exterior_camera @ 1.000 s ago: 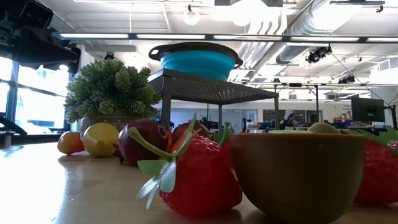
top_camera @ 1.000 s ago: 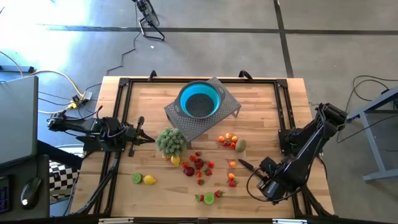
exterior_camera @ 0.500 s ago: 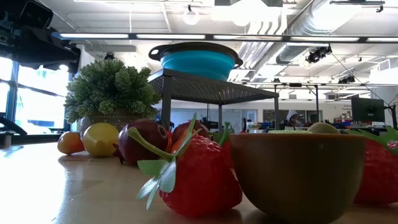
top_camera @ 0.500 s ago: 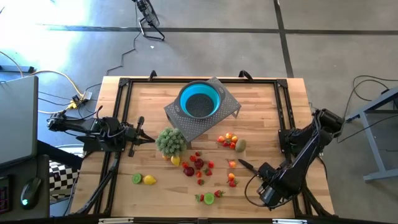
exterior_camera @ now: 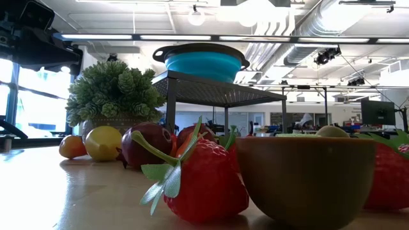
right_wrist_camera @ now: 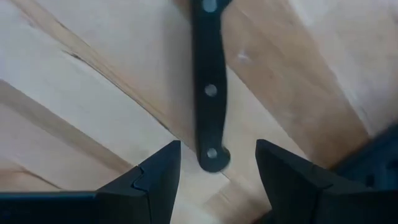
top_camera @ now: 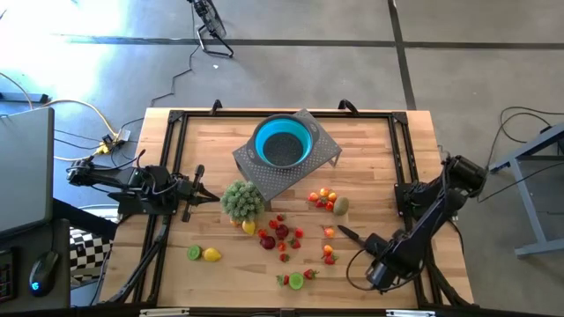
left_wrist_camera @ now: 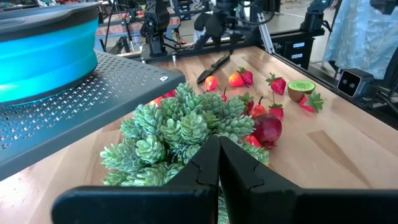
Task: Pick & Place Fruit
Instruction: Put the black kitchen knife on the shelf to the right of the blue strainer bowl
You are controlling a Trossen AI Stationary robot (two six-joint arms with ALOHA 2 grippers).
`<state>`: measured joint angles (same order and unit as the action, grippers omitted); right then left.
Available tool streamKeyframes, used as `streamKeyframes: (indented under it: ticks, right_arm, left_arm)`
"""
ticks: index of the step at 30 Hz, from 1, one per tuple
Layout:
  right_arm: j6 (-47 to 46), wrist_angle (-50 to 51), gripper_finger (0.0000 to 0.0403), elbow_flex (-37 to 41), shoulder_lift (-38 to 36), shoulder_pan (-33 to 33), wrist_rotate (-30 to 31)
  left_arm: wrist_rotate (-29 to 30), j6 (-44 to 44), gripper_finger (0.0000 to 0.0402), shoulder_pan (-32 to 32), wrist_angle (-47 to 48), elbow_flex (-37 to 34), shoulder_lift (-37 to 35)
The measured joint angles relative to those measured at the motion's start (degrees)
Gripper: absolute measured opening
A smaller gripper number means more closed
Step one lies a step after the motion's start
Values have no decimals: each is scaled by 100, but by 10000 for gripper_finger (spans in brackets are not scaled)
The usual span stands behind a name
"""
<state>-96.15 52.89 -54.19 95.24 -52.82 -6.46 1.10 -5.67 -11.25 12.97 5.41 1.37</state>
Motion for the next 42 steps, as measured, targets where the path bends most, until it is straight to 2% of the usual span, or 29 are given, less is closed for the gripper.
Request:
streamKeyframes:
  ticks: [13,16,23,27,37,42]
  right_arm:
    - [60,-892,194,613,-44,-4,-144]
    - [60,-933,169,615,-37,-7,-135]
    - [37,-1012,85,624,-27,-4,-94]
    - [25,-1032,57,626,-26,-4,-96]
    - [6,-1057,53,632,-69,-57,-47]
    - [-157,-999,53,670,-336,-50,275]
  left_arm:
    - [1,0,1,0,0,1,0]
    - [0,0,1,0,0,0,0]
    - [0,0,1,-2,0,0,0]
    - [2,0,1,0,0,0,0]
    - [0,0,1,-2,0,0,-2]
    - [2,0,1,-1,0,0,-1]
